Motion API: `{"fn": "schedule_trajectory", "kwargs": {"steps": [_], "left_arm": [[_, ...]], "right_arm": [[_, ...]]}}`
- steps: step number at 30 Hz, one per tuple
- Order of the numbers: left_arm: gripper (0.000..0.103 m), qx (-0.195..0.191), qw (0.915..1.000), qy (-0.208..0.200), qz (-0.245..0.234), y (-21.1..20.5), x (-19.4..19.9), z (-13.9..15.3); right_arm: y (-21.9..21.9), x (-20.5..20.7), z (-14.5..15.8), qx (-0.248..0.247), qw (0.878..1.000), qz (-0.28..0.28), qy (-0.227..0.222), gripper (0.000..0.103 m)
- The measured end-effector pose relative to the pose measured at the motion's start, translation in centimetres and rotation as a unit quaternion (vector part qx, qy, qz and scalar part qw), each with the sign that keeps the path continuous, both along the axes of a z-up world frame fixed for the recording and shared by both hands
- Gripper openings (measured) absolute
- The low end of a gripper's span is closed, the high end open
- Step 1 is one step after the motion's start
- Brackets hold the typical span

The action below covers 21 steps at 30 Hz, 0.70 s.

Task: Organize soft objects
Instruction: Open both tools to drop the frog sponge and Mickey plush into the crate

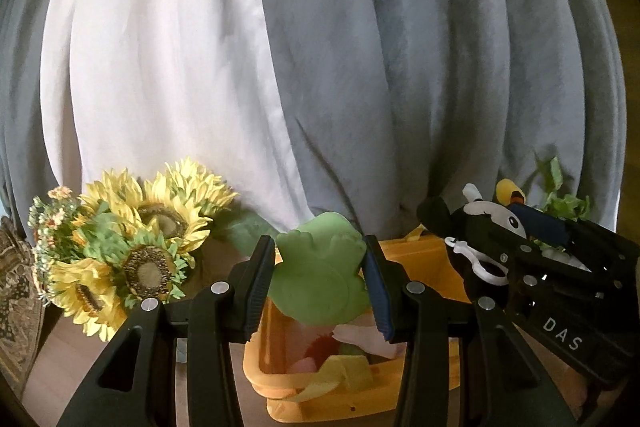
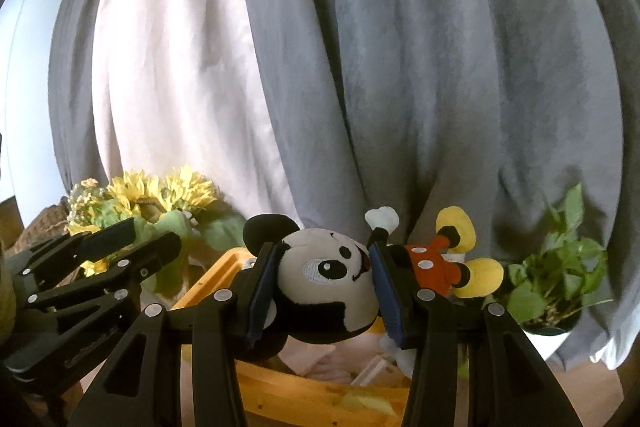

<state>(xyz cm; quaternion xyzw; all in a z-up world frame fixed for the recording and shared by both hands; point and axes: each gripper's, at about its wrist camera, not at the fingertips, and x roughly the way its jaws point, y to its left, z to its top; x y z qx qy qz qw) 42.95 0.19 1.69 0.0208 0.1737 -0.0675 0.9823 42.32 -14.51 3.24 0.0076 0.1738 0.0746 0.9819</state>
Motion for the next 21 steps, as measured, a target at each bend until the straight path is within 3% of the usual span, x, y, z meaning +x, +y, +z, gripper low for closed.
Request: {"fn": "schedule_trajectory", "kwargs": {"steps": [12, 21], "left_arm": [[0.044, 0.011, 0.9994, 0.034, -0.002, -0.2, 4.2, -3.2], [0.044, 0.011, 0.9987, 0.05, 0.0, 0.2, 5.0, -4.4]], "right_arm": [[0.0, 4.5, -3.1, 0.0, 0.999, 0.013, 0.041, 0.048], [0.3, 6.3, -4.6, -0.002, 0.998, 0.016, 0.056, 0.053]]}}
